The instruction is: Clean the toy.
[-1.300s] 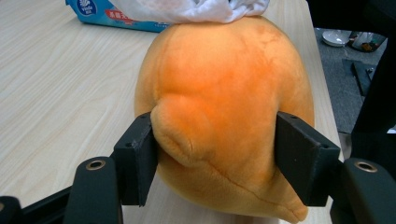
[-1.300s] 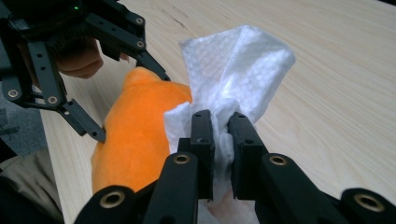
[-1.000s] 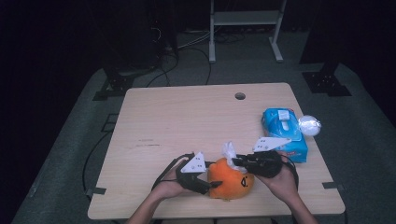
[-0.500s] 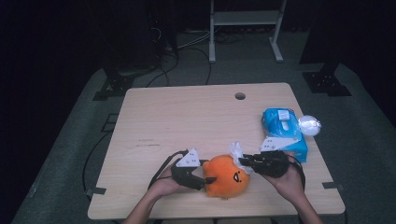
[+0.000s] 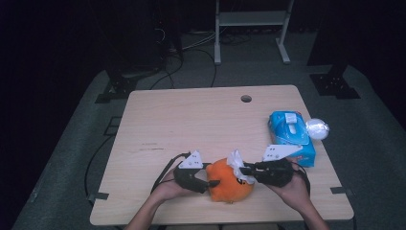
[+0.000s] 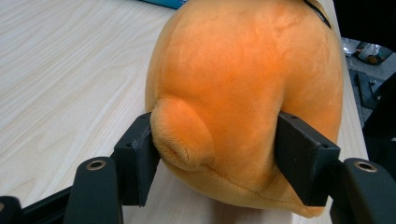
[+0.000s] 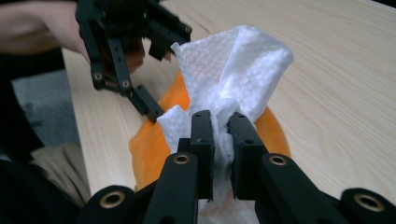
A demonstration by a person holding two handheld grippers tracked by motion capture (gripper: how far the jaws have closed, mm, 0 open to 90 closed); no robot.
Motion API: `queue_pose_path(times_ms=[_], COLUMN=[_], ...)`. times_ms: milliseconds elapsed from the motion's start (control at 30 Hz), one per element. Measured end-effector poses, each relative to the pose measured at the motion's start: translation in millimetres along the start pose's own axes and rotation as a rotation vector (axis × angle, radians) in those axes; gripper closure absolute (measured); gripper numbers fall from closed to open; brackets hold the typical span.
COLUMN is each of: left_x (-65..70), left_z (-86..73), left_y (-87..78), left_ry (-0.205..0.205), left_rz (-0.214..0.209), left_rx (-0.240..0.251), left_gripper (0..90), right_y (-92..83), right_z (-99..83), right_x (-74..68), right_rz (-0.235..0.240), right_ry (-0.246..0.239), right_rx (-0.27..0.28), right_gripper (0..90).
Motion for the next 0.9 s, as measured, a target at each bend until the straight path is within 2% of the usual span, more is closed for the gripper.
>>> queue_pose_path(times_ms=[67,133,200,267,333,400,467,500,533,567,600,667,700,767,800,900], left_x=[-1.7,-3.9,-3.3,0.9,7.5,9.0,7.6,5.4,4.0,2.0,1.0,0.0,-0.1,0.1,2.0,8.9], left_z=[4.4,13.5,23.5,28.6,27.9,24.0,21.1,18.3,17.3,16.8,16.7,17.0,17.7,22.7,25.2,22.3], left_y=[-2.4,-8.0,-13.7,-14.1,-7.7,-1.1,2.0,3.5,3.7,4.0,4.2,2.6,1.1,-4.5,-6.2,0.0], left_ry=[0.009,0.012,0.037,0.054,0.076,0.116,0.109,0.114,0.116,0.09,0.077,0.09,0.098,0.107,0.1,0.124], left_rz=[0.021,0.055,0.084,0.084,0.072,0.097,0.106,0.126,0.135,0.142,0.143,0.147,0.149,0.148,0.127,0.096], left_rx=[0.009,0.045,0.094,0.117,0.1,0.068,0.056,0.042,0.041,0.048,0.053,0.051,0.051,0.073,0.085,0.057], left_gripper=[31.3,26.8,25.5,25.5,26.4,27.7,29.8,30.3,30.8,31.0,31.0,30.2,28.7,25.6,24.8,25.5], right_y=[7.5,10.5,9.3,9.4,11.6,13.3,12.4,10.8,9.3,9.2,11.1,18.1,22.0,23.4,22.7,18.3], right_z=[-5.0,-8.7,-10.8,-13.2,-15.1,-15.2,-12.4,-9.9,-5.4,-2.6,0.8,0.4,-1.0,-2.4,-3.3,-5.1], right_x=[2.3,9.1,18.4,26.8,31.8,32.3,30.1,27.0,19.5,12.9,4.3,-1.6,-0.6,4.2,9.1,24.1], right_rz=[-0.037,-0.072,-0.102,-0.11,-0.093,-0.098,-0.109,-0.114,-0.087,-0.054,-0.036,-0.062,-0.083,-0.077,-0.085,-0.117], right_ry=[-0.011,-0.01,0.013,0.046,0.091,0.095,0.091,0.077,0.066,0.067,0.044,-0.008,-0.019,0.015,0.03,0.083], right_rx=[-0.03,-0.041,-0.035,-0.021,-0.002,-0.003,0.001,0.01,0.025,0.035,0.036,-0.001,-0.017,-0.013,-0.009,0.005], right_gripper=[81.0,81.0,80.9,80.7,80.7,80.8,81.0,81.0,81.0,81.0,81.0,80.9,80.9,80.9,80.9,80.8])
Point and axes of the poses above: each handheld gripper's, and its own axes: y roughly forward along the jaws, z roughly out of its top, x roughly to its right, the point moved 10 cm from there along y, roughly forward along the jaws, and after that the axes turned 3 degrees about -x, right-handed, at the moved point
